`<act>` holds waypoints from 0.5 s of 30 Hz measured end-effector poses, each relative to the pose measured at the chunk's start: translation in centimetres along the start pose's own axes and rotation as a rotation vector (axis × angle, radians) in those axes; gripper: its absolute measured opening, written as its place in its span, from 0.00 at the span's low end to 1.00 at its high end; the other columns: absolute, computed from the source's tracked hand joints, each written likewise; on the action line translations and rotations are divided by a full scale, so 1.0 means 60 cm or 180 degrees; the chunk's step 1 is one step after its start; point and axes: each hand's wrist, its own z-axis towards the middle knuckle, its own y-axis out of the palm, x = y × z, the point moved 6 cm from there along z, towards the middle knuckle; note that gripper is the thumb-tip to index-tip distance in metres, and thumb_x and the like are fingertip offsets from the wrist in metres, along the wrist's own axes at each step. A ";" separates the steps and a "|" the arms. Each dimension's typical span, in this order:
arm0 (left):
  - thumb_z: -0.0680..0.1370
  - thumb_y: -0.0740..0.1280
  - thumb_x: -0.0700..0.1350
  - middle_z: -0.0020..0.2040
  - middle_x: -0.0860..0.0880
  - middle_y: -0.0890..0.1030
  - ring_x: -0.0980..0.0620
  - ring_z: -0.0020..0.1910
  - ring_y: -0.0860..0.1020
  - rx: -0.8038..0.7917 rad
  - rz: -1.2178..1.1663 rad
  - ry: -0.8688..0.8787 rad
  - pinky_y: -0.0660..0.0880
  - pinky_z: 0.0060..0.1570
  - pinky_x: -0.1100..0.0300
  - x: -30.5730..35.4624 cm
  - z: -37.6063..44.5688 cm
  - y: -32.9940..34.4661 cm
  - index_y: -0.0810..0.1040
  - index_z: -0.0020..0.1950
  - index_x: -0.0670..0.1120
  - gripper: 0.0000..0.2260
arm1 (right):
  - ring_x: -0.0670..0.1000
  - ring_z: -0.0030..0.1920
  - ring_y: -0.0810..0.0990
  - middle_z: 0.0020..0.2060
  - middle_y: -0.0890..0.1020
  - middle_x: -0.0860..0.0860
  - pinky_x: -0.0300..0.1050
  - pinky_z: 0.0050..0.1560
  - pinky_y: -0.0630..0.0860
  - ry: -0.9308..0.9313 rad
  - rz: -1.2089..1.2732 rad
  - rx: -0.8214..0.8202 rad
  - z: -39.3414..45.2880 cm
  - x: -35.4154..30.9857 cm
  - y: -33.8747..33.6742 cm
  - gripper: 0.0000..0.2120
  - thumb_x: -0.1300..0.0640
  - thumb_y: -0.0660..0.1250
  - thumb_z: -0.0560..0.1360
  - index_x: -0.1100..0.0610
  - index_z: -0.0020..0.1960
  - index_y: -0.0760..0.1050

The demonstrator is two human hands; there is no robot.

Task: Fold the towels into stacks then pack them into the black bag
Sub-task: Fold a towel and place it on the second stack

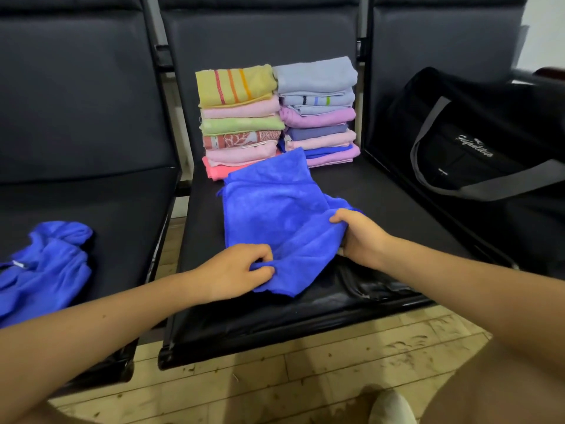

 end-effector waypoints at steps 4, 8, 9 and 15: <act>0.78 0.64 0.47 0.32 0.57 0.74 0.58 0.31 0.69 0.0006 -0.0187 -0.0148 0.68 0.36 0.61 -0.010 0.006 0.002 0.71 0.38 0.47 0.10 | 0.56 0.63 0.78 0.61 0.80 0.54 0.54 0.66 0.72 -0.0036 0.0096 -0.0455 -0.001 -0.001 0.029 0.19 0.58 0.61 0.78 0.57 0.68 0.73; 0.78 0.65 0.47 0.29 0.57 0.72 0.58 0.30 0.67 0.0019 -0.0330 -0.0242 0.66 0.35 0.61 -0.014 0.010 -0.001 0.70 0.36 0.49 0.12 | 0.55 0.52 0.82 0.51 0.84 0.53 0.47 0.53 0.77 -0.0149 -0.0373 -0.0949 -0.007 -0.003 0.049 0.17 0.58 0.60 0.69 0.58 0.55 0.78; 0.78 0.65 0.47 0.29 0.57 0.71 0.58 0.30 0.67 0.0024 -0.0376 -0.0261 0.66 0.34 0.62 -0.016 0.010 -0.001 0.69 0.35 0.50 0.13 | 0.54 0.46 0.82 0.47 0.84 0.52 0.44 0.47 0.76 -0.0096 -0.0519 -0.0980 -0.008 -0.001 0.049 0.17 0.58 0.59 0.64 0.58 0.49 0.78; 0.78 0.65 0.45 0.29 0.57 0.71 0.59 0.30 0.67 0.0076 -0.0504 -0.0298 0.65 0.33 0.66 -0.023 0.010 -0.006 0.68 0.33 0.51 0.14 | 0.49 0.49 0.80 0.52 0.82 0.53 0.38 0.47 0.75 -0.0086 -0.1379 -0.1009 -0.004 0.008 0.036 0.24 0.58 0.63 0.64 0.61 0.59 0.78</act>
